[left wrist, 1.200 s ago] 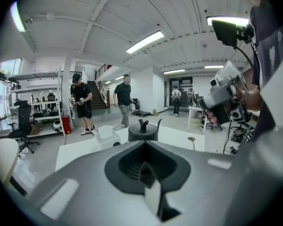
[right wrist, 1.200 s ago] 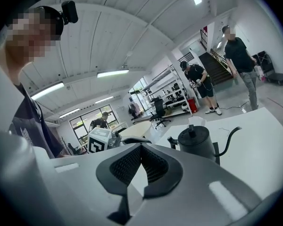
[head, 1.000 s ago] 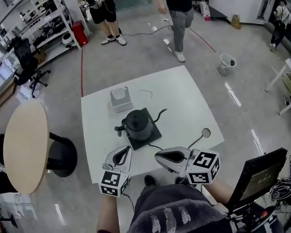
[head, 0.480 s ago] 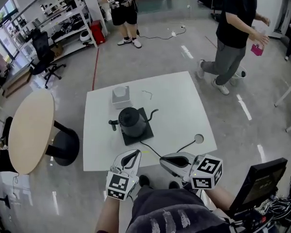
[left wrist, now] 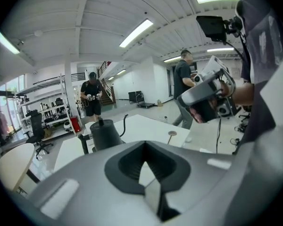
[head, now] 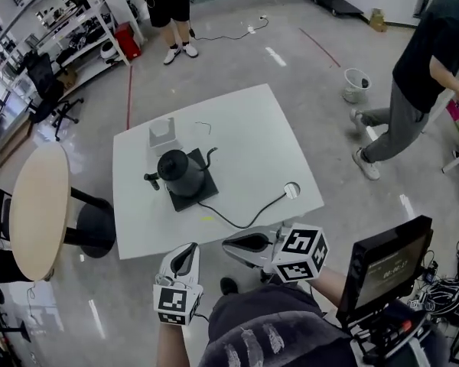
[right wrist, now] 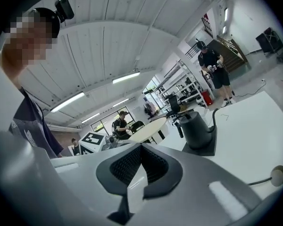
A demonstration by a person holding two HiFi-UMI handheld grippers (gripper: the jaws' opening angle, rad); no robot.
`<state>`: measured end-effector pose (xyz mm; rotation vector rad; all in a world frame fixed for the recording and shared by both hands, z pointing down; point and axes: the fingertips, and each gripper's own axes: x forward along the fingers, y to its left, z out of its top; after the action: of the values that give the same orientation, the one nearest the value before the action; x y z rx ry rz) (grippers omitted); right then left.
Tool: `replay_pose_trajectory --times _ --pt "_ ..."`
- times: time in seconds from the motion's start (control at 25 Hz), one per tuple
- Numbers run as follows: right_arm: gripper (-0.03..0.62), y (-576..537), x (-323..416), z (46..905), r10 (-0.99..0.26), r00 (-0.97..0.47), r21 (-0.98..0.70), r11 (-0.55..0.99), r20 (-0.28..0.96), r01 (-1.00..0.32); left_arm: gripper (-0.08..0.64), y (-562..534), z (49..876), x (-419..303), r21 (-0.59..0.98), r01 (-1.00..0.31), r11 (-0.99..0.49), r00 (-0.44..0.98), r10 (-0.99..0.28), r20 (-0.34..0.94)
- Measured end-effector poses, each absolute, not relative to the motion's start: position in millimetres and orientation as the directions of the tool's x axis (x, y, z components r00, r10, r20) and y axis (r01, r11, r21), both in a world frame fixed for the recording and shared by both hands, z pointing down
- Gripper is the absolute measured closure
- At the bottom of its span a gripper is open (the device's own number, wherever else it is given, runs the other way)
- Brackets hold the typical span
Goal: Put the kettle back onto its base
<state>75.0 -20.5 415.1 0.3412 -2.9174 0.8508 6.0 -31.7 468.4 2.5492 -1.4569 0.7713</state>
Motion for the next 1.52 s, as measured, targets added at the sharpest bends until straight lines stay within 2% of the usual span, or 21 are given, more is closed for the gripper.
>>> replay_pose_trajectory --times 0.44,0.84,1.16,1.52 --pt "0.591 34.1 15.9 404.2 -0.204 -0.961 -0.488 0.829 0.188 -0.272 0.558 19.1 453.7 -44.5 -0.146 -0.822 -0.551 0.451 -0.785 0.424" --pt "0.591 97.8 -54.5 430.2 -0.245 -0.936 -0.456 0.823 0.252 -0.338 0.558 75.4 479.1 -111.9 -0.029 -0.822 -0.568 0.518 -0.770 0.373" --pt "0.591 128.9 -51.2 436.4 -0.335 -0.887 -0.457 0.765 0.319 -0.453 0.558 94.8 477.1 -102.3 0.064 -0.757 -0.650 0.634 -0.709 0.309" --pt "0.591 147.3 -12.7 420.8 -0.403 -0.851 -0.463 0.716 0.337 -0.523 0.558 111.2 469.0 -50.9 0.098 -0.681 -0.725 0.711 -0.624 0.324"
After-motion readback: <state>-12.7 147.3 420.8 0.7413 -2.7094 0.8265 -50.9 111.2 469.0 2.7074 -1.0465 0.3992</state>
